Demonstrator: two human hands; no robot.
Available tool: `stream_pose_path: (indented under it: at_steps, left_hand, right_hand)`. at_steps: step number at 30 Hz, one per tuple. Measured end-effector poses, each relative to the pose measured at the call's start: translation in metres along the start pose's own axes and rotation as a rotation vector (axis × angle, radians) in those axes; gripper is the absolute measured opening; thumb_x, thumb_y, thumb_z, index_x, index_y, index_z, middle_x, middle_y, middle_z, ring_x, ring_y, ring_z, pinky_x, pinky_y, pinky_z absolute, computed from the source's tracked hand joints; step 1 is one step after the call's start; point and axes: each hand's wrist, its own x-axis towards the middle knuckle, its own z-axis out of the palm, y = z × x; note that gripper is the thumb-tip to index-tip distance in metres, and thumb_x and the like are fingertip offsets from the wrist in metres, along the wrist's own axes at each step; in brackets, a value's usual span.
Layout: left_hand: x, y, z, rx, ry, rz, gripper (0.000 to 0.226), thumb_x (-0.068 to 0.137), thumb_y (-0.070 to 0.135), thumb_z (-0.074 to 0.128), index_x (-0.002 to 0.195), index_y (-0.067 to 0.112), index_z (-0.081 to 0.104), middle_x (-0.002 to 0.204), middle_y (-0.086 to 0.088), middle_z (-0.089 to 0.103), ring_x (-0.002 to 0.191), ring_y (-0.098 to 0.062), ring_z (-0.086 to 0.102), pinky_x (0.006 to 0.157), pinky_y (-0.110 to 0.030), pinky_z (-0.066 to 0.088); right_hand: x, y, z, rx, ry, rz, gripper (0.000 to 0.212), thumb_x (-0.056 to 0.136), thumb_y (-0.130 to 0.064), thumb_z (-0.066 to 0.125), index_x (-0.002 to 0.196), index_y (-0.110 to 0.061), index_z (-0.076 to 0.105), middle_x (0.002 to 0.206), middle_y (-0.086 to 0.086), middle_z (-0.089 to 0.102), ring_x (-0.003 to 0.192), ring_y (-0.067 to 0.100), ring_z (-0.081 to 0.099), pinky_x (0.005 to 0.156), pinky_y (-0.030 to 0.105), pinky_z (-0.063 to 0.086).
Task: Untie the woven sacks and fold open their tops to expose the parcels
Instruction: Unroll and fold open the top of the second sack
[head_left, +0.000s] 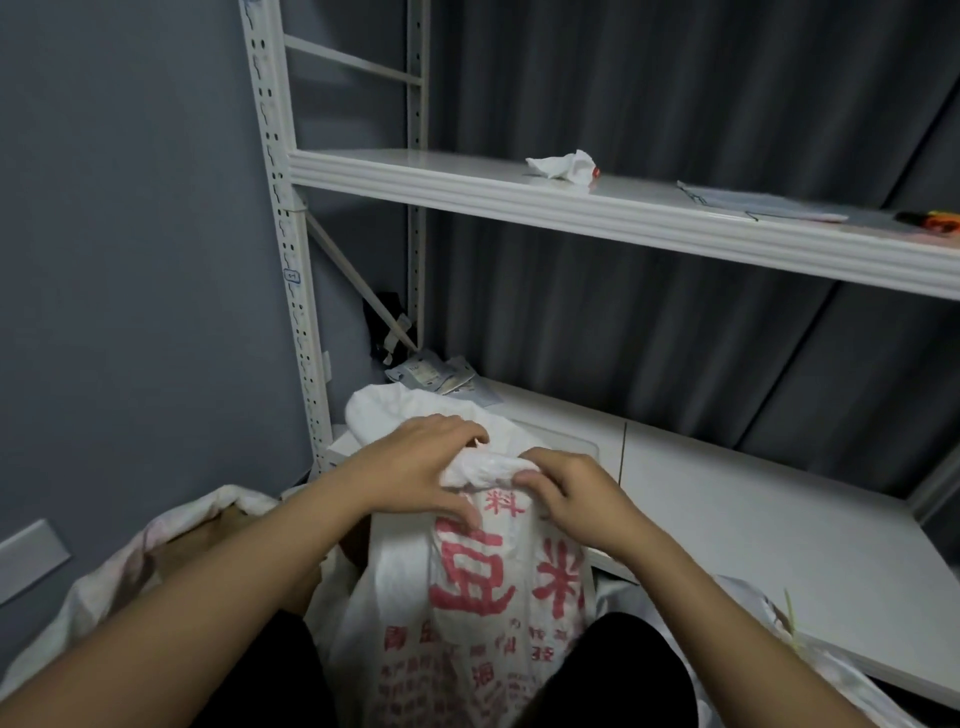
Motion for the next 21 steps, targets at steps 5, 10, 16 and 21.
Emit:
stream_pose_path:
  at_steps: [5, 10, 16, 21]
  left_hand:
    - [-0.01, -0.018, -0.018, 0.293, 0.074, 0.07, 0.02, 0.091, 0.038, 0.054, 0.106, 0.026, 0.056, 0.097, 0.008, 0.064, 0.092, -0.013, 0.06, 0.067, -0.026, 0.035]
    - [0.009, -0.02, -0.05, 0.358, -0.123, -0.136, 0.021, 0.088, 0.038, 0.055, 0.106, 0.028, 0.06, 0.101, 0.007, 0.065, 0.094, -0.016, 0.059, 0.075, -0.031, 0.047]
    - [0.023, 0.01, -0.036, 0.062, -0.228, -0.035, 0.029, 0.088, 0.048, 0.057, 0.104, 0.023, 0.058, 0.097, 0.008, 0.062, 0.091, -0.015, 0.058, 0.079, -0.037, 0.048]
    - [0.023, 0.018, -0.015, 0.781, 0.261, 0.309, 0.024, 0.081, 0.01, 0.037, 0.089, 0.014, 0.059, 0.068, -0.003, 0.056, 0.054, -0.023, 0.057, 0.044, -0.026, 0.029]
  right_hand:
    - [-0.006, 0.018, -0.013, 0.404, -0.137, 0.184, 0.025, 0.094, -0.033, 0.057, 0.075, -0.019, 0.064, 0.068, -0.002, 0.059, 0.063, 0.016, 0.055, 0.058, 0.035, 0.044]
    - [0.003, 0.01, -0.022, 0.196, -0.147, 0.103, 0.027, 0.095, -0.034, 0.056, 0.074, -0.018, 0.06, 0.067, -0.005, 0.058, 0.062, 0.008, 0.053, 0.061, 0.03, 0.043]
    - [-0.007, -0.003, -0.027, 0.034, -0.041, 0.073, 0.021, 0.093, -0.037, 0.056, 0.077, -0.026, 0.066, 0.071, -0.011, 0.064, 0.068, 0.006, 0.056, 0.064, 0.029, 0.044]
    - [-0.003, -0.012, -0.033, -0.395, -0.012, 0.016, 0.035, 0.085, -0.059, 0.053, 0.098, -0.028, 0.063, 0.091, -0.013, 0.063, 0.079, 0.009, 0.054, 0.068, 0.03, 0.043]
